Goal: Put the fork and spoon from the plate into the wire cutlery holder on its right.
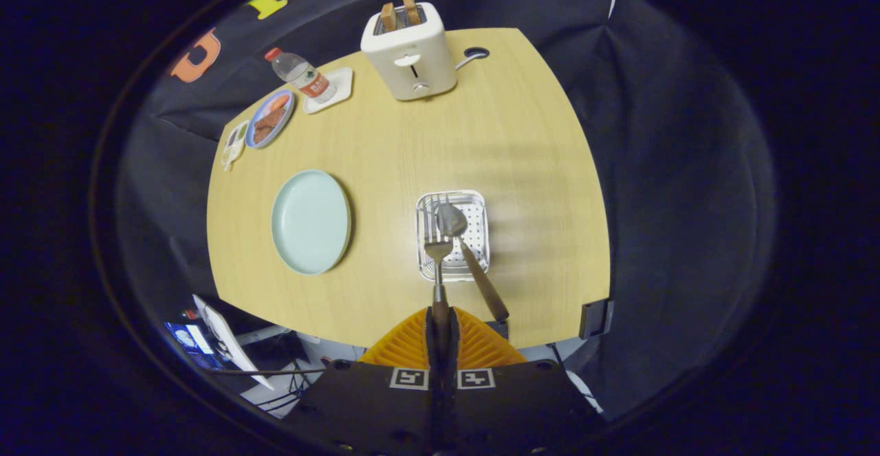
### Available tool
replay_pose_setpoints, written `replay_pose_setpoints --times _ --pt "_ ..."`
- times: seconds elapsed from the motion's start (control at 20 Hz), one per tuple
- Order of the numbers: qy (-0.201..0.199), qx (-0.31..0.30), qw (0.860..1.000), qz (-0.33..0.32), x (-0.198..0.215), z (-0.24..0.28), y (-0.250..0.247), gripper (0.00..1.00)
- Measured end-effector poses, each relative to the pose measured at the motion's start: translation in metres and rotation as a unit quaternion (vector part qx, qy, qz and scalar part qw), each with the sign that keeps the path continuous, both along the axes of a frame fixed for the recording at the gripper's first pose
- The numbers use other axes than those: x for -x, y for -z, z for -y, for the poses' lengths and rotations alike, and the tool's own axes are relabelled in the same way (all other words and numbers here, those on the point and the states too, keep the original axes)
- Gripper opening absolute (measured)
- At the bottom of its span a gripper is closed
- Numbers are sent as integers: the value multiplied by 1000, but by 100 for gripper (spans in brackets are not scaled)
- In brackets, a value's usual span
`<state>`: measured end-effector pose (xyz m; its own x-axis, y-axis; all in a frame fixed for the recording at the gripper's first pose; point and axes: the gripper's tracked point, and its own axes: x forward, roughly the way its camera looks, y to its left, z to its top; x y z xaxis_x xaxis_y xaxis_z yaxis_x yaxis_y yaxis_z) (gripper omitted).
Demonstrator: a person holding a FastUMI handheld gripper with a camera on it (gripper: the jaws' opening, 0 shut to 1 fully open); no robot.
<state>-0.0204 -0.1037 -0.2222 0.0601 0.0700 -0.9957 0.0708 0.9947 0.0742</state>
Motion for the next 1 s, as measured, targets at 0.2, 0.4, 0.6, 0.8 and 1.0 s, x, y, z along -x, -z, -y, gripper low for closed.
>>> replay_pose_setpoints --times 0.2,0.4,0.6,0.8,1.0 --pt "14 -5 999 -34 0 -1 12 1" --pt "22 -2 998 -51 -3 4 22 1" --pt "25 -4 998 -60 -7 7 29 4" --pt "36 -11 997 -68 -8 9 36 4" --pt "43 -20 997 -55 -16 7 36 8"
